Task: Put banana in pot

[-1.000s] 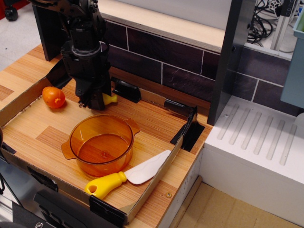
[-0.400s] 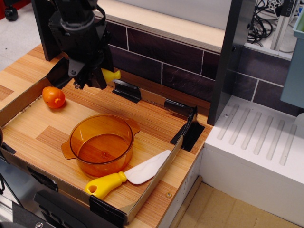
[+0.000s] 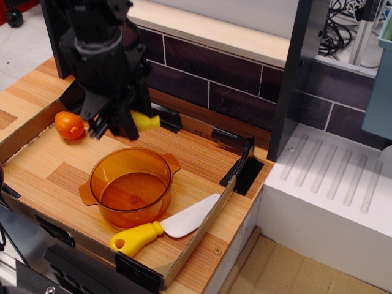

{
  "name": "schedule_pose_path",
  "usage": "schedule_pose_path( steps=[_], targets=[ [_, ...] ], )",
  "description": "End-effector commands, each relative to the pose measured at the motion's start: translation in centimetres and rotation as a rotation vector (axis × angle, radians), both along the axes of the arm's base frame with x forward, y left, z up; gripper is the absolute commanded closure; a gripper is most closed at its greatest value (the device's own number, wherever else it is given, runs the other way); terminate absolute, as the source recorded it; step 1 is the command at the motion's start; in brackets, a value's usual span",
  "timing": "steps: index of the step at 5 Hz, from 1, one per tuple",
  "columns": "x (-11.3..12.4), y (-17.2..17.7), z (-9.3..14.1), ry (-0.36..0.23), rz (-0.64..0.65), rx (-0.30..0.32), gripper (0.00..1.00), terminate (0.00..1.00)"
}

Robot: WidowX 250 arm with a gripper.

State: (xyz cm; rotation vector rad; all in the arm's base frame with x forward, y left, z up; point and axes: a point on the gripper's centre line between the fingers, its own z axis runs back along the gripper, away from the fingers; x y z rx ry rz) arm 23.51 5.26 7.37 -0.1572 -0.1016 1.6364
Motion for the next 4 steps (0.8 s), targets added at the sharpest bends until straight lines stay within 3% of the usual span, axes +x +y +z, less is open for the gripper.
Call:
schedule_pose_path(
  steps=[1,2,3,4],
  targets=[
    [-1.7,-0.7,-0.7,0.008,-0.050,0.048,1.00,0.00],
    [-1.8,-0.8,-1.2,0.036,-0.042,0.046,0.00,0.00],
    [-2.0,-0.9,-0.8,0.032,-0.052,0.034,0.00,0.00],
    [-2.0,-1.0,1.1,0.003,-0.058,0.008,0.00,0.00]
  ],
)
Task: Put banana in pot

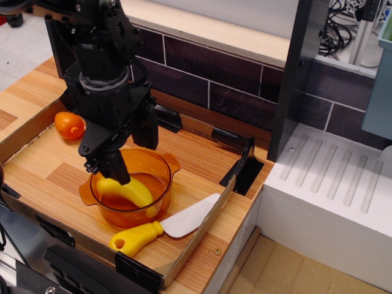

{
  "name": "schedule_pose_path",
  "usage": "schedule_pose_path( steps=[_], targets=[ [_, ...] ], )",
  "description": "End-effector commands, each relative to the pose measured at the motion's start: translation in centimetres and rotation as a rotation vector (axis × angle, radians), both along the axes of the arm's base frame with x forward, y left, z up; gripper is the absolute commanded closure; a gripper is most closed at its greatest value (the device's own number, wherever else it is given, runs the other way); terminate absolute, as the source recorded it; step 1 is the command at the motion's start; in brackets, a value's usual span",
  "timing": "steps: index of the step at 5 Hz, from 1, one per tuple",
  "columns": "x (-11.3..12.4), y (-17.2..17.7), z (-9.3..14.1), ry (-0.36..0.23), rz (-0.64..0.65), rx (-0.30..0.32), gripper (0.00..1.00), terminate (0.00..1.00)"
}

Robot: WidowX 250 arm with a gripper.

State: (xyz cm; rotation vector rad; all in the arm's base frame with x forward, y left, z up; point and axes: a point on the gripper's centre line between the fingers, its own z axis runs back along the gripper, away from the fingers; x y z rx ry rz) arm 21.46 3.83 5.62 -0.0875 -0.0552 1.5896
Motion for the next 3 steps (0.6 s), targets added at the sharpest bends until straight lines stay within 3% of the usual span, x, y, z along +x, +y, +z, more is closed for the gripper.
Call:
schedule_pose_path(
  steps=[1,2,3],
  targets=[
    [0.5,0.5,5.0,-0.101,0.004,-0.048,0.00,0.00],
    [0.9,0.3,6.4,-0.083,0.013,-0.075,0.00,0.00],
    [0.9,0.3,6.4,-0.083,0.013,-0.075,0.00,0.00]
  ],
)
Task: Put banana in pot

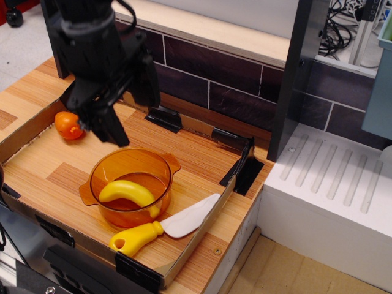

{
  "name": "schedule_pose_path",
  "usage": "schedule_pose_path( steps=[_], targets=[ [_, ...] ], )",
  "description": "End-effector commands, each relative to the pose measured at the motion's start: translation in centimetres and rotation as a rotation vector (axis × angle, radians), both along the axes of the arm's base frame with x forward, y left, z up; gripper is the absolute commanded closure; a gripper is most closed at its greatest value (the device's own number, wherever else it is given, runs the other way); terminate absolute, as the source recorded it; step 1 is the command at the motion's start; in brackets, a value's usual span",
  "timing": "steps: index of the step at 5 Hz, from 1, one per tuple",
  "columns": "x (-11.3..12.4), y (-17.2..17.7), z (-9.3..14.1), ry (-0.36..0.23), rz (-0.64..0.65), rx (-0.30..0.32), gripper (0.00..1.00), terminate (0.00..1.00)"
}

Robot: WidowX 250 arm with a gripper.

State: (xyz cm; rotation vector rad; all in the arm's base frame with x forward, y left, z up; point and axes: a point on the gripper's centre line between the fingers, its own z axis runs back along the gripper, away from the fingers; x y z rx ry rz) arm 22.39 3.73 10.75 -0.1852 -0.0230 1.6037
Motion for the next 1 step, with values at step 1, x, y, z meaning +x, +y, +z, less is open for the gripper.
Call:
schedule_pose_path(
  steps=[1],
  targets=[
    [0.02,0.43,1.32,-0.041,0.002,0.008,0.00,1.00]
  ],
)
